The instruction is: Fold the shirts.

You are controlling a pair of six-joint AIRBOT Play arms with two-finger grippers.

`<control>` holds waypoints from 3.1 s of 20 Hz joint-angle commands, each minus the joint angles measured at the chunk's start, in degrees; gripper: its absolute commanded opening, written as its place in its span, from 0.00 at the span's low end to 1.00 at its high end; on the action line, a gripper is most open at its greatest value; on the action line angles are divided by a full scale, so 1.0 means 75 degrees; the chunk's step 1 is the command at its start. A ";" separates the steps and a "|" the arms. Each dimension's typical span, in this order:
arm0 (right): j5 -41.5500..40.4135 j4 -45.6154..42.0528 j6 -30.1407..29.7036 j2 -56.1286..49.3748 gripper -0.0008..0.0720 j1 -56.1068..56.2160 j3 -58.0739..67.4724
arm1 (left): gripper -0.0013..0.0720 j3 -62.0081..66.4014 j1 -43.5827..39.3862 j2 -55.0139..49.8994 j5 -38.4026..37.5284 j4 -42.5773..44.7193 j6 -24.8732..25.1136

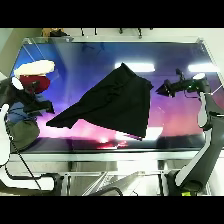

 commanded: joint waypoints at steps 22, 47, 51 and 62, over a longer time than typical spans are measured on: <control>-0.0901 -0.0184 -0.1271 0.6318 0.33 -0.0312 -0.9527 | 0.82 0.0772 -0.2186 -0.1687 0.0600 -0.0775 0.2690; -0.3334 0.1635 -0.2060 0.4645 0.19 0.2238 -0.9672 | 0.04 0.2127 -0.2154 -0.2087 0.0283 -0.1967 0.2993; -0.2815 0.1877 -0.2197 0.5563 0.04 0.2215 -0.8851 | 0.03 0.2127 -0.1708 -0.1719 0.0216 -0.2771 0.2678; -0.1367 0.0903 -0.1443 0.8454 0.04 -0.1754 0.1501 | 0.03 0.2390 0.2349 0.5074 0.2282 -1.0794 0.2591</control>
